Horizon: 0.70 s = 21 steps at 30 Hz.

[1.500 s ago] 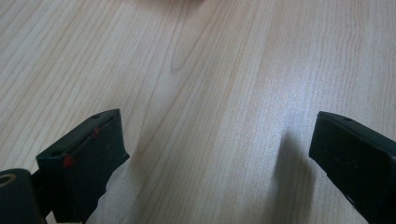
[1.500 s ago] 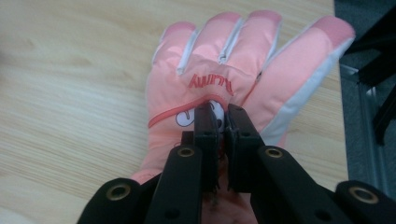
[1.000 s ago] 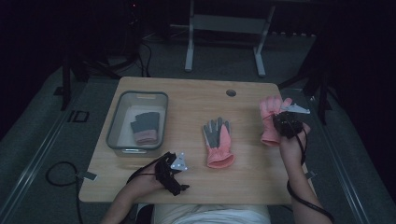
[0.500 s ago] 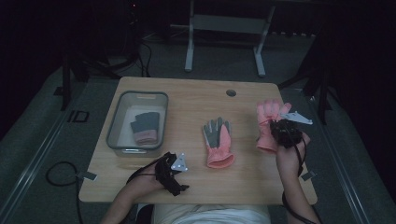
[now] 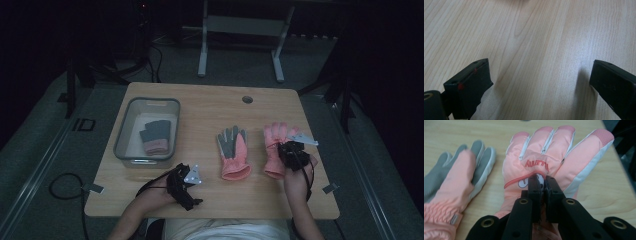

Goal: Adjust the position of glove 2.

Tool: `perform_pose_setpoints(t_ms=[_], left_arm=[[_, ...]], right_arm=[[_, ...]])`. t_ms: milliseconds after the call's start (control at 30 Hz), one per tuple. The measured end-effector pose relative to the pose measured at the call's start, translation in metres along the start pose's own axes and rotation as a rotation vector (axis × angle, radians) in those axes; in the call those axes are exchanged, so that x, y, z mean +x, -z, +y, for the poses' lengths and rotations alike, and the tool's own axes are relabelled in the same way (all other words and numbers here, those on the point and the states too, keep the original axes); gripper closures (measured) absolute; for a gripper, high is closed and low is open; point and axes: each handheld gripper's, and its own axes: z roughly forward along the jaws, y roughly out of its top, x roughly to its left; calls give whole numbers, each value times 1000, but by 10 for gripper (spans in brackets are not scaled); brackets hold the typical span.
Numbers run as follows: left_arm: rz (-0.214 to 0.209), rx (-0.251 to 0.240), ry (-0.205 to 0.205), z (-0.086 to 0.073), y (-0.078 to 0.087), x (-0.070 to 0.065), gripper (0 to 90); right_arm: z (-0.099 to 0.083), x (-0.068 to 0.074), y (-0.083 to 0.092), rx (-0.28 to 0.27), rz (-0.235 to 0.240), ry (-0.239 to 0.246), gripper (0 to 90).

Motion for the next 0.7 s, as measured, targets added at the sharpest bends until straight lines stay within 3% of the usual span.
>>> perform_pose_setpoints(t_ms=[500,700], left_arm=[[-7,-1,-1,0,0,0,32],[-5,2,-6,0,-1,-1,32]], right_arm=[[-21,-4,-34,69,-22,-26,841],[-24,-5,-40,68,-13,-24,833]])
